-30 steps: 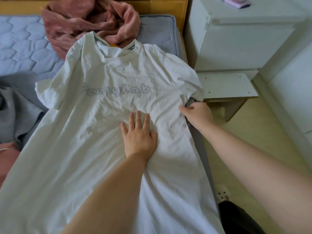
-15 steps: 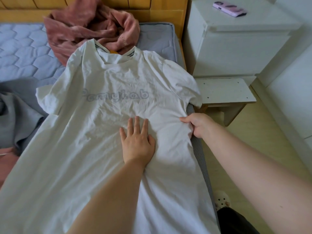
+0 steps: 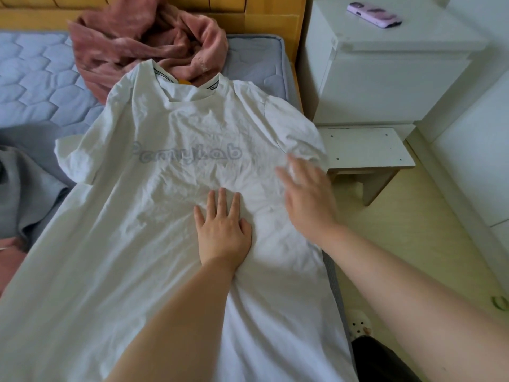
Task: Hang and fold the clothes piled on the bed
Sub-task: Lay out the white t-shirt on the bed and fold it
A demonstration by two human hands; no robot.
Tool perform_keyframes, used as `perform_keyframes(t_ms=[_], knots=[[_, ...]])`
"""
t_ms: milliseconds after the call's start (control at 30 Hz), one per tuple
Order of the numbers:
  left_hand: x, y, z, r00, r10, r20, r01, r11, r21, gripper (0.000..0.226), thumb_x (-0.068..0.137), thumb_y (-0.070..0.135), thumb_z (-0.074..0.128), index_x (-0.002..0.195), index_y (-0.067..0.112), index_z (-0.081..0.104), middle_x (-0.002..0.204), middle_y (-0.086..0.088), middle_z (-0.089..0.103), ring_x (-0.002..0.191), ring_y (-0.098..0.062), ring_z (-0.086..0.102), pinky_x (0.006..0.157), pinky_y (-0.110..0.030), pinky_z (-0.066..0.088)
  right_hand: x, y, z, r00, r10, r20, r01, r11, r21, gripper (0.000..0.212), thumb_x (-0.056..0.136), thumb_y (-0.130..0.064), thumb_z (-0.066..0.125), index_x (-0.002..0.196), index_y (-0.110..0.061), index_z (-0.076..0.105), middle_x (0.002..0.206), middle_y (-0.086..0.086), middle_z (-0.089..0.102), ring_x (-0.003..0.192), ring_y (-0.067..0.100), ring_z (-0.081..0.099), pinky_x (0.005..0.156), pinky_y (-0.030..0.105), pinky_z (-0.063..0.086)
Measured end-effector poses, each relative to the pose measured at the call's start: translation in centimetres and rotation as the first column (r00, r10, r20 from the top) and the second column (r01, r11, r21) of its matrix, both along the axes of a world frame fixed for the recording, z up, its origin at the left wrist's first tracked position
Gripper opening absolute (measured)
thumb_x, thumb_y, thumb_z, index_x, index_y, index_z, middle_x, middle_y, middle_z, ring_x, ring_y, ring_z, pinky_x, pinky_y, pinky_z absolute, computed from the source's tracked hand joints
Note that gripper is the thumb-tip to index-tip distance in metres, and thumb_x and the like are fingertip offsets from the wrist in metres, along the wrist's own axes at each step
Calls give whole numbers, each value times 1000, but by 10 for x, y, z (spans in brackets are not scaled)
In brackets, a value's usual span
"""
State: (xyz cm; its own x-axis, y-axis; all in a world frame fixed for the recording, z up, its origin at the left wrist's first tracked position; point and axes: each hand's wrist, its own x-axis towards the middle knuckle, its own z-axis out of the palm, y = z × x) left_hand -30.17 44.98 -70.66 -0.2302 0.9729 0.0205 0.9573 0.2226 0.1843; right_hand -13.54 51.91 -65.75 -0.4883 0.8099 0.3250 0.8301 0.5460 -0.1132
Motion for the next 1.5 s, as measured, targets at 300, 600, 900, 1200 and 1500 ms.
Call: perform_keyframes(t_ms=[300, 600, 900, 1200, 1500], knots=[[1, 3, 2, 1000, -21, -10, 21, 999, -45, 64, 91, 39, 17, 153, 27, 6, 161, -3, -3, 147, -24, -9, 117, -51, -5, 41, 11, -6, 912, -396, 110, 411, 880, -239, 49, 101, -29, 29, 149, -15, 24, 160, 6, 10, 147, 23, 6, 119, 51, 8], [-5, 15, 0, 997, -25, 67, 26, 999, -24, 64, 94, 45, 28, 153, 31, 8, 161, 2, -4, 147, -15, -10, 118, -40, -7, 34, 52, -27, 794, -607, -37, 423, 596, -683, 60, 100, -50, 18, 142, -12, 38, 145, 12, 42, 132, 31, 40, 110, 46, 29], [-2, 26, -5, 994, 92, 66, -93, 996, 12, 71, 87, 55, 17, 153, 29, 10, 161, 1, 1, 148, -18, -4, 118, -41, -3, 35, 131, -36, 18, -974, -226, -154, 221, -963, 65, 64, -57, 75, 115, -20, 61, 108, 9, 66, 95, 29, 65, 91, 45, 51], [0, 25, -2, 995, 89, 51, -90, 996, 17, 66, 93, 51, 27, 153, 28, 12, 161, 0, 3, 148, -19, -3, 119, -42, -2, 27, 175, -4, 331, -890, -314, 437, 439, -785, 32, 92, -17, 49, 122, -11, 55, 125, 12, 56, 117, 28, 53, 95, 33, 44], [-1, 26, -1, 994, 89, 57, -90, 996, 22, 75, 82, 54, 9, 152, 28, 13, 161, 0, 5, 148, -20, -2, 118, -42, -2, -65, 82, 36, 897, 17, -442, -146, 955, -259, 31, 94, -10, 47, 124, -3, 46, 113, 7, 58, 104, 24, 54, 78, 31, 40]])
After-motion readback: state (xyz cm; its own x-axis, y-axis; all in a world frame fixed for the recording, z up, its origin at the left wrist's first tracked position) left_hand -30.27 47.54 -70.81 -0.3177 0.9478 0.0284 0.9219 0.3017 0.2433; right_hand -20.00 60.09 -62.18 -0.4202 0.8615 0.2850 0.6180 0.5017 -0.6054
